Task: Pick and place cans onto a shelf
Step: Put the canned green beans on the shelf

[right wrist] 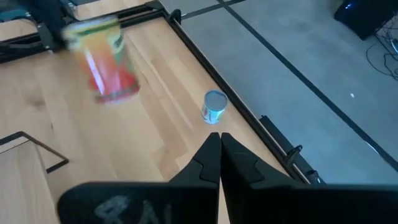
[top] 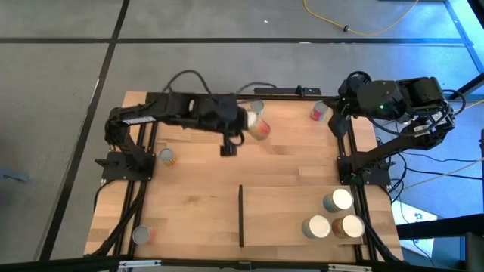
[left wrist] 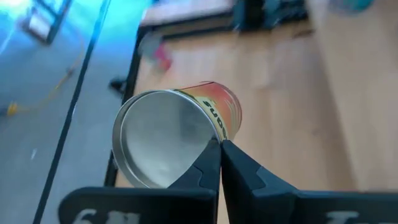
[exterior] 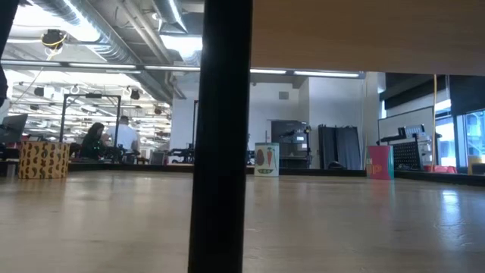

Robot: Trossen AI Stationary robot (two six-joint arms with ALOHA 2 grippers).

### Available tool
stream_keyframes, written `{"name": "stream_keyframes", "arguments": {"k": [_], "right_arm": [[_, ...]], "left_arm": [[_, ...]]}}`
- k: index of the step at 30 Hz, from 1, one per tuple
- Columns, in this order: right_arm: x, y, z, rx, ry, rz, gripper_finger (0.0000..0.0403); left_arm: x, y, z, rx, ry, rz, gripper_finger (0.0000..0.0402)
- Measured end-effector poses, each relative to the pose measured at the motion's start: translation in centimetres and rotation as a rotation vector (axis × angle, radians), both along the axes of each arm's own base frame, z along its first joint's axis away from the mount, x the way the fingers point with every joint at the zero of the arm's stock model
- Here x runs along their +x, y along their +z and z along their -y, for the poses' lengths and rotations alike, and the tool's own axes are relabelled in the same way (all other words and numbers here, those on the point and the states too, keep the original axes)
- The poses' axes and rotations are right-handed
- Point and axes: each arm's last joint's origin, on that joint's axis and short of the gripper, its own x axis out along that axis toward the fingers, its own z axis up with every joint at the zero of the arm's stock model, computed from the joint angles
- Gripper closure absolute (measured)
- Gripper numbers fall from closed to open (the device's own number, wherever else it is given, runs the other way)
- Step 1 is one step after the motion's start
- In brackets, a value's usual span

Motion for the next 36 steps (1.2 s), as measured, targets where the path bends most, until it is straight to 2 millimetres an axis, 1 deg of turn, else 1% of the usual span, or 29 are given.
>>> {"name": "stream_keyframes", "arguments": {"k": [4,9,11,13,20,23,25,27,29,31,33,36], "right_arm": [[0.0,0.0,0.0,0.002,0.022,-0.008,0.0397],[0.0,0.0,-0.1,0.019,0.042,-0.01,0.0397],[0.0,0.0,-0.1,0.02,0.039,-0.009,0.0397],[0.0,0.0,-0.1,0.021,0.039,-0.009,0.0397],[0.0,0.0,-0.1,0.034,0.028,0.0,0.0397],[0.0,0.0,-0.1,0.035,0.028,0.001,0.0397],[0.0,0.0,-0.1,0.035,0.029,0.0,0.0397],[0.0,0.0,-0.1,0.035,0.029,0.0,0.0397],[0.0,0.0,-0.1,0.035,0.028,0.0,0.0397],[0.0,0.0,-0.1,0.035,0.029,0.0,0.0397],[0.0,0.0,-0.1,0.035,0.029,0.001,0.0397],[0.0,0.0,-0.1,0.035,0.028,0.001,0.0397]], "left_arm": [[1.5,-0.8,2.2,0.009,-0.07,0.016,0.0401],[2.3,-1.5,4.3,-0.025,-0.162,0.007,0.0401],[2.2,-1.9,5.1,-0.051,-0.213,-0.026,0.0401],[2.4,-1.9,6.0,-0.073,-0.26,-0.012,0.0401],[2.4,-2.6,8.6,-0.102,-0.361,-0.045,0.0401],[2.5,-3.6,9.6,-0.103,-0.388,-0.102,0.0401],[2.9,-4.0,10.2,-0.114,-0.412,-0.102,0.0401],[3.0,-4.8,11.0,-0.12,-0.437,-0.153,0.0401],[3.5,-5.4,11.7,-0.118,-0.469,-0.154,0.0401],[3.4,-6.1,12.3,-0.108,-0.488,-0.201,0.0401],[4.1,-6.4,12.8,-0.107,-0.497,-0.181,0.0401],[4.1,-7.3,13.2,-0.096,-0.498,-0.238,0.0401]]}}
